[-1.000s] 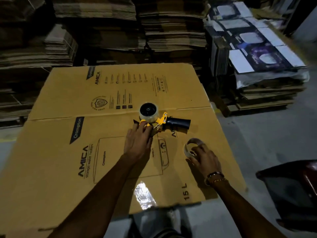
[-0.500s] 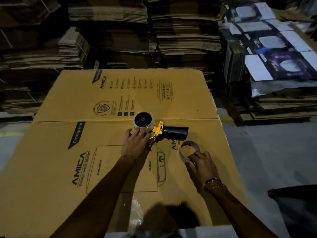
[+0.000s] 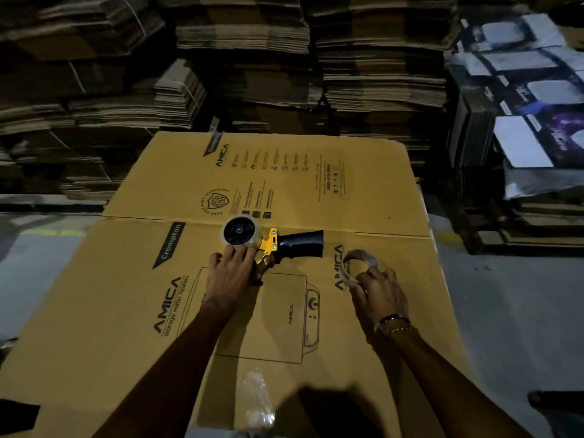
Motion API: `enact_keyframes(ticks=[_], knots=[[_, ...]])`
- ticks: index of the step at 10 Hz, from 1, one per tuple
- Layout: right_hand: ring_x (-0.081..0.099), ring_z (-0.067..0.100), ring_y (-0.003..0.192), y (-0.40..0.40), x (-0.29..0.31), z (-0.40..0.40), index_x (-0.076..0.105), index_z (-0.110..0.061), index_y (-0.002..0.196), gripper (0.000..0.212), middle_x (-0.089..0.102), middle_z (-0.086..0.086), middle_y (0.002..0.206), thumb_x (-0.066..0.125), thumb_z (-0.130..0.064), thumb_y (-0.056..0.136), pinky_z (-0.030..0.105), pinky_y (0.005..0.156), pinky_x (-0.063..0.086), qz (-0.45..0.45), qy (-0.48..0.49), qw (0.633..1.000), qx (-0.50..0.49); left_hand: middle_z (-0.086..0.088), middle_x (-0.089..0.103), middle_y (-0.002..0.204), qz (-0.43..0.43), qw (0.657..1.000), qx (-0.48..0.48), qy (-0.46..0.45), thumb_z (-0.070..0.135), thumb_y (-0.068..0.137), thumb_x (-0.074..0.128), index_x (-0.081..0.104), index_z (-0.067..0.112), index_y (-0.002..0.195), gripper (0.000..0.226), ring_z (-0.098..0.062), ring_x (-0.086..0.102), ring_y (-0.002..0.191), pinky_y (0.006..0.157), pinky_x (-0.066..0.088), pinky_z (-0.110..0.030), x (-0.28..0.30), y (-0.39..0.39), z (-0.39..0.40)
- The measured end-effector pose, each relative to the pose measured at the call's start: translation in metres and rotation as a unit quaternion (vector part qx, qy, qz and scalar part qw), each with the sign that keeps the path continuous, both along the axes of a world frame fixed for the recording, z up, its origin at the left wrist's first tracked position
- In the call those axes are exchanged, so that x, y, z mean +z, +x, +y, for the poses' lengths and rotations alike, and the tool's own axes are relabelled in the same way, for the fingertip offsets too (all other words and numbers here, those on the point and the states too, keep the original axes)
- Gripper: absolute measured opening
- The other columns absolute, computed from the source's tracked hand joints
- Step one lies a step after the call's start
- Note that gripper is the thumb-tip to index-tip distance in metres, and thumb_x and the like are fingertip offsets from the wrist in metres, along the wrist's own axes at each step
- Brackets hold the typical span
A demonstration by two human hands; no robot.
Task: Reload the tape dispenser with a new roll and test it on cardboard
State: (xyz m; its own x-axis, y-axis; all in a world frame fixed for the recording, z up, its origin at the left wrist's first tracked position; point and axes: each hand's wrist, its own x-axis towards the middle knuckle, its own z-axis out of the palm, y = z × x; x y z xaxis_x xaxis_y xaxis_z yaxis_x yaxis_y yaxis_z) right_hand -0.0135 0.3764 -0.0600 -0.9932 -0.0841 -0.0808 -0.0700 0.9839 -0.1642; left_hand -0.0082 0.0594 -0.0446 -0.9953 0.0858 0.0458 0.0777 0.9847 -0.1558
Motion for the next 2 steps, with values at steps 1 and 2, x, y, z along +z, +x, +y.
enact_keyframes(ticks=[1, 2], knots=[[0.049, 0.022, 0.111, -0.0001, 0.0008, -0.0003, 0.062, -0.023, 0.118, 0.03, 0.054, 0.0, 0.131, 0.056, -0.04, 0.094, 0.03, 0.077, 0.049, 0.009, -0.005, 1.0, 0.004, -0.011, 0.061, 0.118, 0.011, 1.0, 0.003, 0.015, 0.044, 0.069, 0.082, 0.054, 0.011, 0.127, 0.072, -0.03, 0.058, 0.105, 0.081, 0.05, -0.048, 0.0028, 0.0083, -0.0075], [0.053, 0.021, 0.111, 0.0026, 0.0045, -0.0098, 0.061, -0.023, 0.122, 0.038, 0.053, 0.002, 0.132, 0.058, -0.047, 0.092, 0.031, 0.079, 0.054, 0.042, -0.009, 0.999, 0.028, -0.012, 0.057, 0.122, 0.03, 0.999, -0.015, 0.032, 0.058, 0.077, 0.072, 0.055, 0.011, 0.126, 0.07, -0.03, 0.059, 0.105, 0.08, 0.054, -0.049, 0.0081, 0.0131, -0.0113]])
